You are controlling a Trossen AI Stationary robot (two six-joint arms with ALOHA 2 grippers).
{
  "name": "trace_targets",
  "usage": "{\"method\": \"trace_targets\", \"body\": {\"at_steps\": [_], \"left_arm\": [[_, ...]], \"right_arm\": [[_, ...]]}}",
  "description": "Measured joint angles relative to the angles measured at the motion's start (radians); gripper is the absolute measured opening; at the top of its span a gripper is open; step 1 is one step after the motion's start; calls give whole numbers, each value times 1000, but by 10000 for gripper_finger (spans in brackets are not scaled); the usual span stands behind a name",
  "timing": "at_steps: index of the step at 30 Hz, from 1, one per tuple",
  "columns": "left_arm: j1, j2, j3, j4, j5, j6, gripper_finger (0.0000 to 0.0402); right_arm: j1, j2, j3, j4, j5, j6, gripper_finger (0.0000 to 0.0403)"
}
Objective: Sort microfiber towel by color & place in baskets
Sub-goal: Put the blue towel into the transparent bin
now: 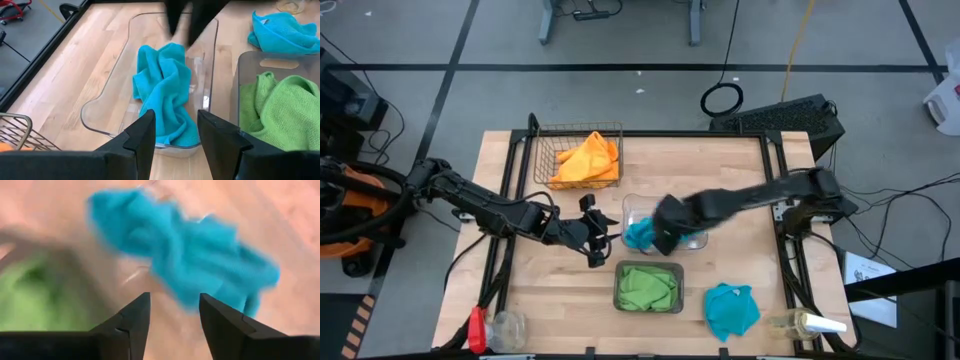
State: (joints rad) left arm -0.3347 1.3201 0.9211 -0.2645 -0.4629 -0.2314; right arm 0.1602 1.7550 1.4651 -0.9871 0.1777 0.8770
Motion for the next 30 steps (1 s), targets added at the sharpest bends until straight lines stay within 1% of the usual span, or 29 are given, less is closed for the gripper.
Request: {"method": "trace_targets", "body": {"at_steps": [4, 6, 8, 10, 14, 17, 21, 25, 30], "left_arm": [[0, 0, 0, -3, -1, 0, 153], [1, 0, 0, -3, -8, 1, 153], [2, 0, 0, 1, -10, 1, 153], [2, 0, 0, 4, -12, 1, 153], [2, 0, 0, 15, -12, 1, 153], [2, 0, 0, 14, -13, 0, 153], [2, 0, 0, 16, -13, -19, 153], [2, 0, 0, 16, -14, -52, 153], [0, 0, 0, 16, -16, -68, 153]], "right_arm": [[125, -147, 0, -77, -13, 101, 168], [196, -207, 1, -88, 7, 171, 169], [271, -241, 2, -96, 50, 233, 169], [348, -247, 2, -126, 86, 290, 169], [466, -201, 2, -156, 92, 353, 169], [511, -140, 2, -119, 26, 387, 169], [541, -56, 1, -116, -73, 361, 169], [552, 34, 0, -115, -136, 306, 170], [562, 122, 0, -76, -183, 258, 195]]}}
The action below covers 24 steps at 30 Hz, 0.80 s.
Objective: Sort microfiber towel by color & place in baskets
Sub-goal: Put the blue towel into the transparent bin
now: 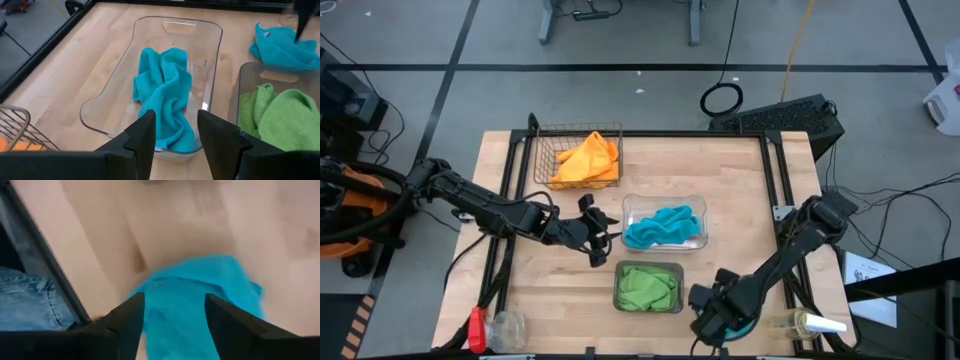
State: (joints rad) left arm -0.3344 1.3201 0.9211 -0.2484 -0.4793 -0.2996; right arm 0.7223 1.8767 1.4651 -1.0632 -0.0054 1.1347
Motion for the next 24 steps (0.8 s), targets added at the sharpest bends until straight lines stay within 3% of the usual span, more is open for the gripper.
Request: {"method": "trace_targets", "body": {"at_steps": [10, 24], "left_arm": [[-9, 0, 0, 0, 0, -64, 153], [-48, 74, -1, 1, -12, -87, 153]], "right_arm": [[0, 98, 0, -3, 24, -93, 277], [16, 71, -1, -217, -20, -80, 269]]}}
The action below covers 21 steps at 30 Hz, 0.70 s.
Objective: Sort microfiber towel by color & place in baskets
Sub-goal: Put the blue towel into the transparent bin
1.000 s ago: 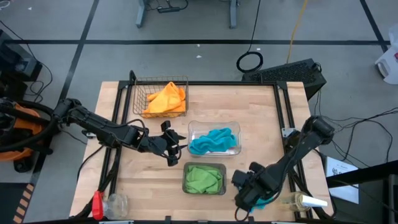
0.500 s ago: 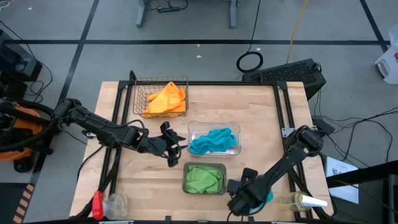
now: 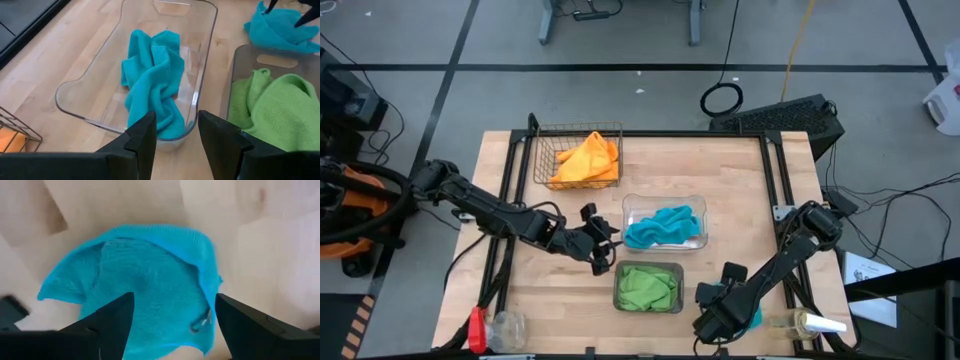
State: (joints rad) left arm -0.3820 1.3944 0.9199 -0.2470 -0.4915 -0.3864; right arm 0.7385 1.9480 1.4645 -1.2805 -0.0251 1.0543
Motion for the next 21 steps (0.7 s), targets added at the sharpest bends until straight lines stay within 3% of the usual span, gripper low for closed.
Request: {"method": "trace_targets", "body": {"at_steps": [5, 9, 13, 19, 21], "left_arm": [[0, 0, 0, 1, 0, 0, 153], [0, 0, 0, 2, -1, 5, 153], [0, 0, 0, 3, -5, 7, 153], [0, 0, 0, 4, -10, 6, 153], [0, 0, 0, 5, -10, 7, 153]], "right_arm": [[14, 3, -81, 148, 0, 16, 262], [24, 3, -181, 282, -1, 72, 231], [30, -3, -223, 332, -4, 95, 166], [29, -10, -220, 327, 1, 67, 25], [29, -7, -199, 303, 2, 53, 15]]}}
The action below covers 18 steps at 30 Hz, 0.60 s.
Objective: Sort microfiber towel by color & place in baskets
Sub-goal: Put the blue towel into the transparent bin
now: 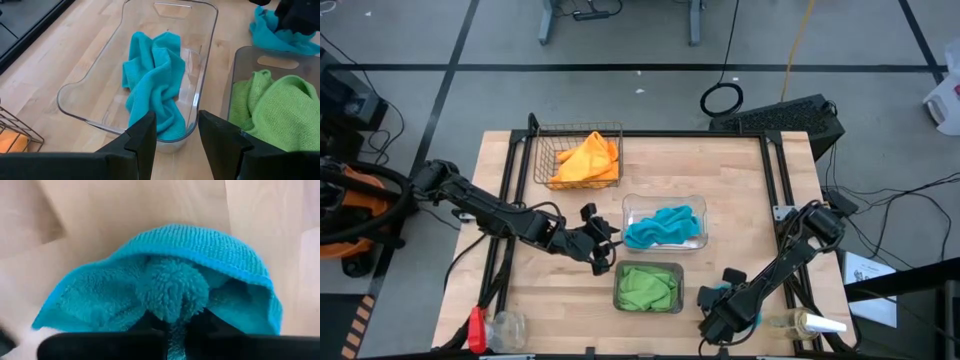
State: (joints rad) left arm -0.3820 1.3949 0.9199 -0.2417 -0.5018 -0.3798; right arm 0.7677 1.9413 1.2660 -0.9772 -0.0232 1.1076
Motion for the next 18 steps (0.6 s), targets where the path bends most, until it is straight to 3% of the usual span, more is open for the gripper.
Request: {"method": "trace_targets", "body": {"at_steps": [5, 10, 18], "left_arm": [[0, 0, 0, 0, 0, 1, 153], [1, 0, 0, 12, 0, 35, 153], [1, 0, 0, 169, 5, 171, 153]], "right_arm": [[0, 1, 115, -105, 11, -57, 8], [0, 0, 302, -258, 103, -100, 5], [6, 0, 624, -473, 405, -157, 3]]}}
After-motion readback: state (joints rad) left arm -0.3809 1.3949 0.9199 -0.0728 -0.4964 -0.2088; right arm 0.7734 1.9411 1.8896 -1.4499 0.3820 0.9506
